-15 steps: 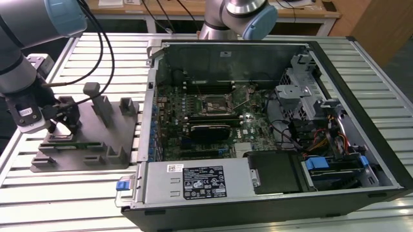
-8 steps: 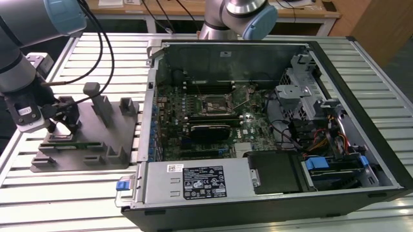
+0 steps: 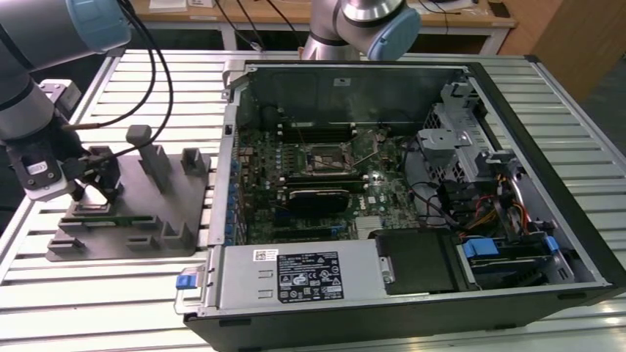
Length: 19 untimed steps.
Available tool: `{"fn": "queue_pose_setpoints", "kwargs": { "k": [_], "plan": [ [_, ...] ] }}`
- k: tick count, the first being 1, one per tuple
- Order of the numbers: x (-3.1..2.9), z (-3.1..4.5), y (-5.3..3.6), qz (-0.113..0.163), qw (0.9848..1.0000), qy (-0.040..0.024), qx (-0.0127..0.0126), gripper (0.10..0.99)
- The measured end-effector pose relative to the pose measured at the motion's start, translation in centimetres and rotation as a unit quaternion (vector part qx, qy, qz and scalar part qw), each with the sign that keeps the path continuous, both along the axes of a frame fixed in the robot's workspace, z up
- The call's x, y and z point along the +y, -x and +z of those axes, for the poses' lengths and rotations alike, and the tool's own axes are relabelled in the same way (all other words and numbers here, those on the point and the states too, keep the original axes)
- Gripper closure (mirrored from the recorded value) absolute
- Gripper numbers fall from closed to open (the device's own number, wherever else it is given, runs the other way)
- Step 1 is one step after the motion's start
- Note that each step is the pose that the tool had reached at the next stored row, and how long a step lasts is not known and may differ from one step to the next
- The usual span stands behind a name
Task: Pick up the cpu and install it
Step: 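Pick up the cpu and move it towards the insertion slot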
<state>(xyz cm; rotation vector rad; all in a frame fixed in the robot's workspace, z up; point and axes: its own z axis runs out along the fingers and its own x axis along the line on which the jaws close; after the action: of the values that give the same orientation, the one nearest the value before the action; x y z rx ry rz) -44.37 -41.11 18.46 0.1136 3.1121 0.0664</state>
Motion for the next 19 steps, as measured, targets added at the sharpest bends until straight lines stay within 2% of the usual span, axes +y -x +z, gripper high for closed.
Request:
{"fn": "queue_pose_setpoints", "kwargs": {
  "k": [4,5,10,13,19],
  "plan": [
    [0.00,0.04,0.00,0.000,1.0000,0.0000,0.0000,0.510],
    [0.00,0.05,0.00,0.000,1.0000,0.0000,0.0000,0.451],
    [-0.01,-0.02,0.01,0.000,1.0000,0.0000,0.0001,0.451],
    [0.00,-0.04,0.02,0.000,1.0000,-0.0051,0.0001,0.451],
    [-0.03,-0.11,0.01,0.001,1.0000,-0.0058,0.0000,0.451]
  ]
}}
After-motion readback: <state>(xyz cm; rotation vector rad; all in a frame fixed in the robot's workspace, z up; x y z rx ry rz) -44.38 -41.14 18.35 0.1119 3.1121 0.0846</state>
